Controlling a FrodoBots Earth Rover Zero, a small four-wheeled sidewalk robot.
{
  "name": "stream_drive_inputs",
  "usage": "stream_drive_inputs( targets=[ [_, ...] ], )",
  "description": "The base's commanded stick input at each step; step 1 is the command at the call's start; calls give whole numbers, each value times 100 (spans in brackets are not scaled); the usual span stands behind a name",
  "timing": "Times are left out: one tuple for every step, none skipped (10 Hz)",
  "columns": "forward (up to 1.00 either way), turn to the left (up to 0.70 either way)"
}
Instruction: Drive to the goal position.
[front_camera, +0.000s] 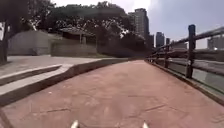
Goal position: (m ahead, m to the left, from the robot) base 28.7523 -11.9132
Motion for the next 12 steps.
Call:
stream_drive_inputs(
  targets=[
    [70, -35],
    [70, -35],
    [70, -35],
    [70, -35],
    [70, -35],
    [70, -15],
    [70, -2],
    [70, 0],
    [70, -8],
    [70, -35],
    [70, -35],
    [70, -35]
  ],
)
